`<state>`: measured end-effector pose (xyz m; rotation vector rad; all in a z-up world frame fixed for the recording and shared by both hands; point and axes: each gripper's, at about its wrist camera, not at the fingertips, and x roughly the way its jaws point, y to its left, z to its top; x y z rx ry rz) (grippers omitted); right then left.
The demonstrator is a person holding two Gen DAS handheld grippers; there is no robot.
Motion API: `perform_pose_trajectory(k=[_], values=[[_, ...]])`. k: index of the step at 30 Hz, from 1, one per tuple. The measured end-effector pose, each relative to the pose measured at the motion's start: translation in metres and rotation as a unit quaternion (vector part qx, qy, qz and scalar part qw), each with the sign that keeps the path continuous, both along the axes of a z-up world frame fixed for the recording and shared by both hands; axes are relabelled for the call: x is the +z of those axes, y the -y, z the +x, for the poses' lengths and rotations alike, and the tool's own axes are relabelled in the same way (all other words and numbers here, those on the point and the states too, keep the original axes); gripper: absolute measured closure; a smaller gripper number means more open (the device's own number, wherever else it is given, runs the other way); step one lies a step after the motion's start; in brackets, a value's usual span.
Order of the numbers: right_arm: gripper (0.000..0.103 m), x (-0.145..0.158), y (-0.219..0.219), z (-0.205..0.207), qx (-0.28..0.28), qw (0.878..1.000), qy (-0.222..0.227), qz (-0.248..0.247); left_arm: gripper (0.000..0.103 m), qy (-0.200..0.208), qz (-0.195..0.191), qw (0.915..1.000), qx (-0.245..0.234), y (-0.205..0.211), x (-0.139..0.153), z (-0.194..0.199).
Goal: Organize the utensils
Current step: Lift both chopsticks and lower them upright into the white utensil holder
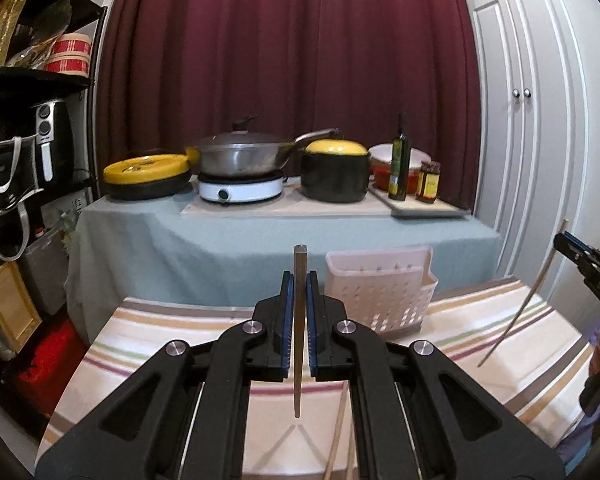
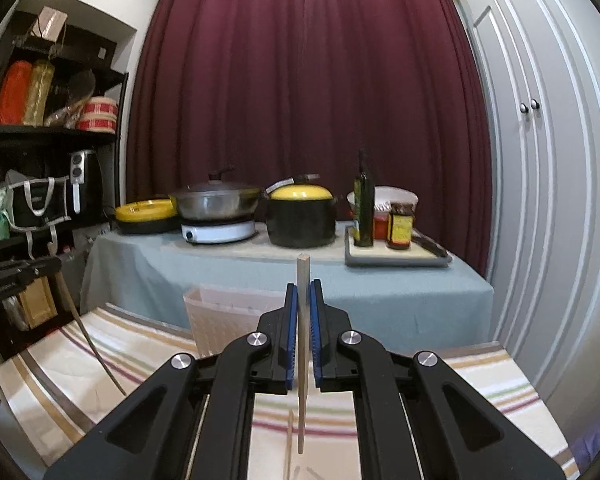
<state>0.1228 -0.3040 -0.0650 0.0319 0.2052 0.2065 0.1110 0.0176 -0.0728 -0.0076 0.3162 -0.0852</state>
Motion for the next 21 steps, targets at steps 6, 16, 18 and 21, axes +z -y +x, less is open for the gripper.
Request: perform_pose_trajectory(k=[6,16,18,21], values=[[0.096,0.037,-0.007,0.024,0.017,0.999,0.049,0.011,0.096,0.042,-0.009,0.999,-0.011,0.015,0.037,0.021],[0.096,0.067,-0.023,0.084,0.035,0.995,0.091,0.031,0.096,0.1,-0.03,0.9943,-0.02,0.043,0.087,0.084],[0.096,0.063,-0.024,0.097,0.037,0.995,0.085,0.036,0.096,0.097,-0.038,0.9943,-0.021,0.046,0.088,0.098],[0.096,0.051,-0.025,0.115,0.041,0.996,0.067,0.047,0.096,0.084,-0.051,0.9948,-0.024,0.048,0.08,0.116]])
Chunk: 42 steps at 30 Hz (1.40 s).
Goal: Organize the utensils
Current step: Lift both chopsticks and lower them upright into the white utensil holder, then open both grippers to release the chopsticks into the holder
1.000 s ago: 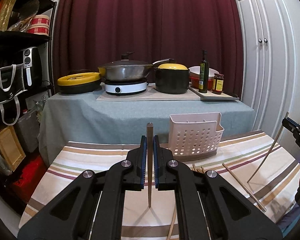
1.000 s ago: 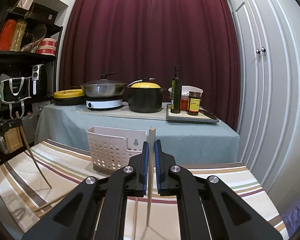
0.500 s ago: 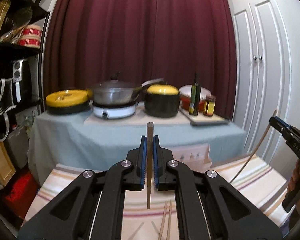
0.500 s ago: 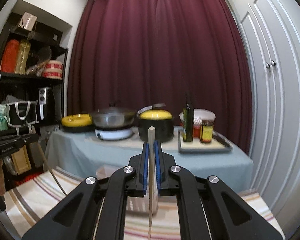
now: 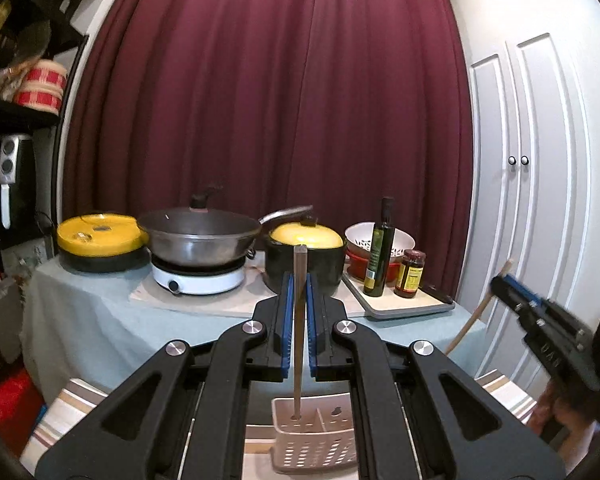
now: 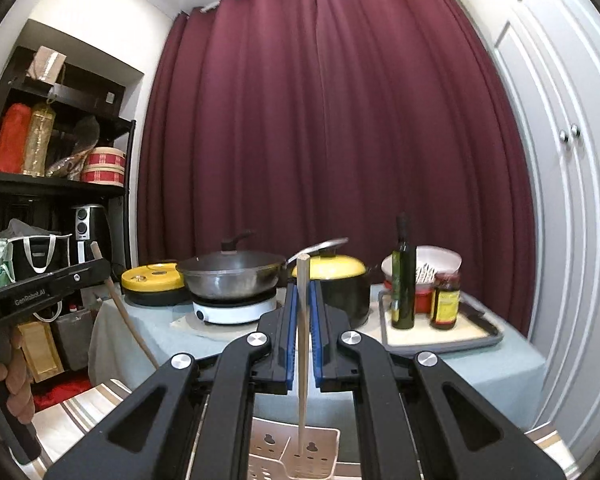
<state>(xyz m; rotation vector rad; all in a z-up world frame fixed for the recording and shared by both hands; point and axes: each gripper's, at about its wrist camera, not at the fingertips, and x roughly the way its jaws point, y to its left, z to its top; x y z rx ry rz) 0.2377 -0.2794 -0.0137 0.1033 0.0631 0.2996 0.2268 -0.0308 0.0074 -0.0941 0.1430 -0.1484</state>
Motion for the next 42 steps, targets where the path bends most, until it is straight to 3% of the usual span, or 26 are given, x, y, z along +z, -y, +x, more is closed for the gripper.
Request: perform_pose_trajectory(k=[9,17,19,21,22,24,26,28,32,35,42], values=[[0.096,-0.046,-0.011,0.032,0.004,0.999,-0.053,0.001,0.096,-0.047,0.003,0.9989,-0.003,0.004,-0.048,0.037],[0.096,-0.065,-0.021,0.037,-0.001,0.997,-0.078,-0.022,0.096,-0.093,0.01,0.9956,0.003,0.003,-0.085,0.053],[0.096,-0.068,-0.023,0.036,-0.005,0.996,-0.08,-0.029,0.093,-0.094,0.014,0.9955,0.004,0.004,-0.088,0.052],[0.095,-0.07,-0.024,0.035,-0.004,0.996,-0.085,-0.029,0.079,-0.094,0.016,0.9955,0.005,0.003,-0.09,0.051],[0.093,-0.07,-0.024,0.035,-0.004,0.996,-0.086,-0.03,0.074,-0.092,0.016,0.9956,0.007,0.003,-0.089,0.05],[0.071,-0.069,-0.024,0.032,-0.007,0.996,-0.084,-0.031,0.066,-0.088,0.012,0.996,0.009,0.0,-0.087,0.046],[0.056,-0.065,-0.022,0.025,-0.013,0.997,-0.076,-0.027,0.06,-0.083,0.012,0.9964,0.011,-0.002,-0.085,0.041],[0.049,-0.061,-0.02,0.019,-0.018,0.997,-0.07,-0.03,0.054,-0.076,0.014,0.9969,0.015,-0.005,-0.082,0.033],[0.042,-0.052,-0.01,-0.005,-0.028,0.997,-0.062,-0.026,0.041,-0.068,0.013,0.9973,0.023,-0.011,-0.079,0.012],[0.041,-0.053,-0.002,-0.028,-0.034,0.997,-0.064,-0.029,0.039,-0.061,0.027,0.9972,0.034,-0.014,-0.082,-0.01],[0.041,-0.092,0.013,-0.083,-0.047,0.992,-0.115,-0.037,0.038,-0.09,0.037,0.9939,0.052,-0.031,-0.113,-0.056]])
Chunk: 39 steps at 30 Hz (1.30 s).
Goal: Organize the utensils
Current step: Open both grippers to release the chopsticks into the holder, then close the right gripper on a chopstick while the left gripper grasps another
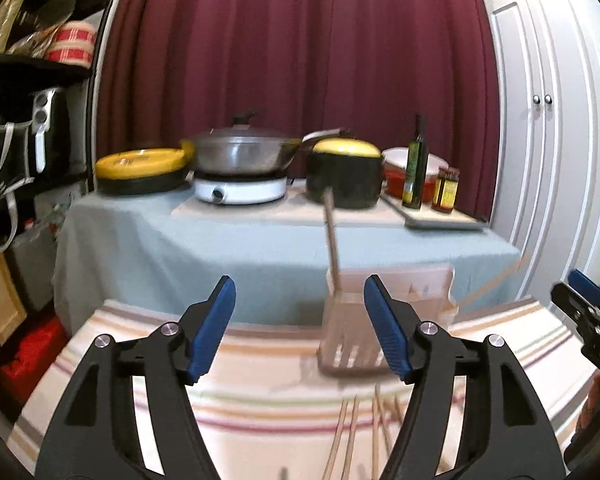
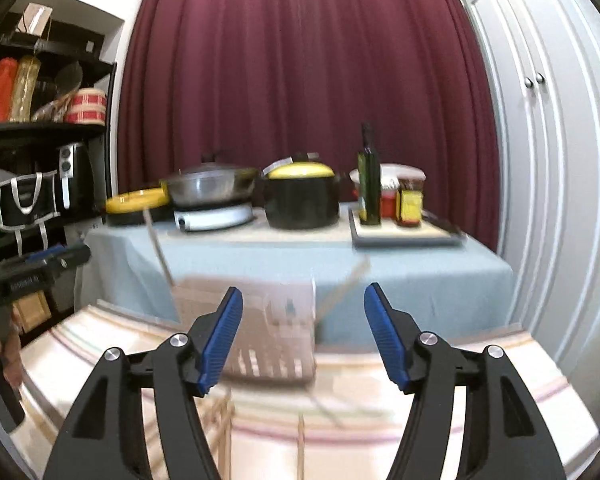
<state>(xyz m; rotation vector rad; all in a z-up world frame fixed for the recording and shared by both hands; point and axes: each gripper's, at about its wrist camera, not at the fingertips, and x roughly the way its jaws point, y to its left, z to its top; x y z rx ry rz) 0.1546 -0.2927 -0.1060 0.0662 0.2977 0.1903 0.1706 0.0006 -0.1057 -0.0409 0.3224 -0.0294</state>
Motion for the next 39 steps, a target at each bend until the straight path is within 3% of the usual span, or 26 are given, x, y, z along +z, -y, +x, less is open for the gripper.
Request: perform_pose_trajectory(k=[9,15,20,28,37,39], values=[[0.046,-0.079,0.009,-0.067,-0.004,0.997,-0.066,-0.047,0.038,-0.066,0.023,0.997,0.032,-0.022,-0.064,-0.054],[0.052,-0.119,0.018,-0.097,0.005,0.994,-0.109,-0.027,0.038,-0.098,0.043,0.9939,0.03,-0.022,-0.101,-0.085],[0.058,-0.136,0.01,-0.107,0.024,0.992,-0.121,-0.022,0.039,-0.119,0.034,0.9919,0.03,-0.024,-0.124,-0.098],[0.089,-0.152,0.01,-0.108,0.026,0.989,-0.143,-0.017,0.042,-0.127,0.041,0.9909,0.014,-0.015,-0.143,-0.108],[0.093,-0.151,0.014,-0.107,0.018,0.989,-0.143,-0.015,0.055,-0.145,0.047,0.9882,-0.013,-0.004,-0.162,-0.108],[0.093,-0.152,0.014,-0.107,0.018,0.99,-0.142,-0.016,0.062,-0.148,0.051,0.9875,-0.02,-0.001,-0.166,-0.107]])
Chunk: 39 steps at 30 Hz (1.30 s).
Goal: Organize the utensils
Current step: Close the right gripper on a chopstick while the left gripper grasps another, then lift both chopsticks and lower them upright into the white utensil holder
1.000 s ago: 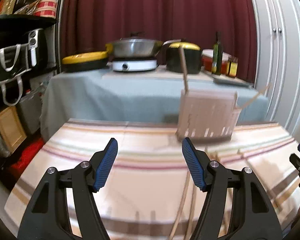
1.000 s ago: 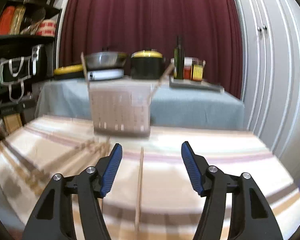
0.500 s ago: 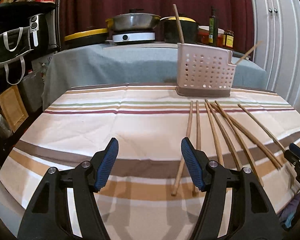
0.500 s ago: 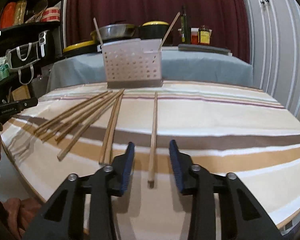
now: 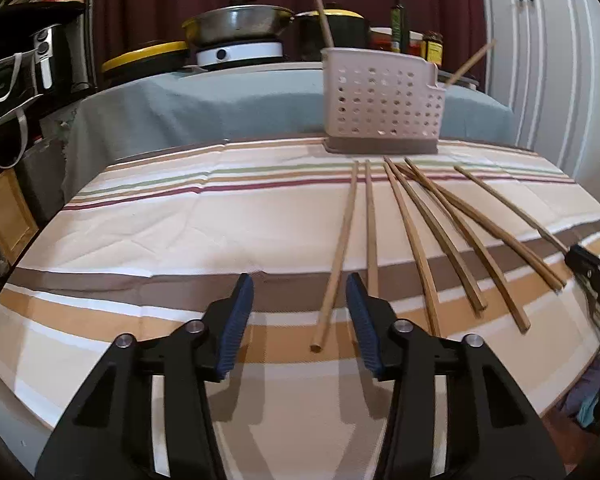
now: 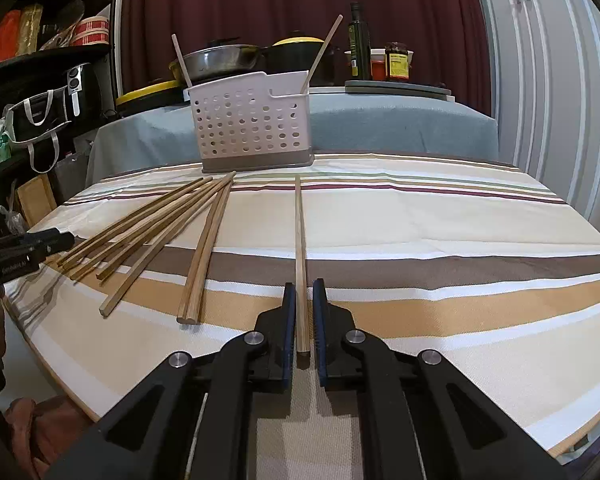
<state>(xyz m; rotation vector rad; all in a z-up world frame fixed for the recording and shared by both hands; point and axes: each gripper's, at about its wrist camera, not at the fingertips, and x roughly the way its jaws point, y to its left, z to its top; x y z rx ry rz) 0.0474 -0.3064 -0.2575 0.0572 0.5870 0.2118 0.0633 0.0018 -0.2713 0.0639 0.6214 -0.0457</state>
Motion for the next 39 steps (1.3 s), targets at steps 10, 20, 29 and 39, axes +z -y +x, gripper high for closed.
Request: perform_pose_trajectory(k=[10,20,29,39], values=[[0.093,0.0,0.0,0.0,0.0,1.0,0.0,0.0,0.092,-0.006,0.0,0.9994,-0.035,0.006,-0.012,0.0],[0.096,0.006,-0.003,-0.002,0.002,1.0,0.006,-0.004,0.097,0.006,0.002,0.9991,-0.041,0.009,-0.003,-0.002],[0.096,0.022,-0.002,-0.004,-0.001,1.0,0.025,-0.009,0.097,0.027,0.0,0.9991,-0.034,0.007,0.018,-0.007],[0.096,0.065,0.0,-0.012,-0.009,0.997,0.073,-0.015,0.097,0.074,-0.008,0.9968,-0.029,0.002,0.06,-0.019]])
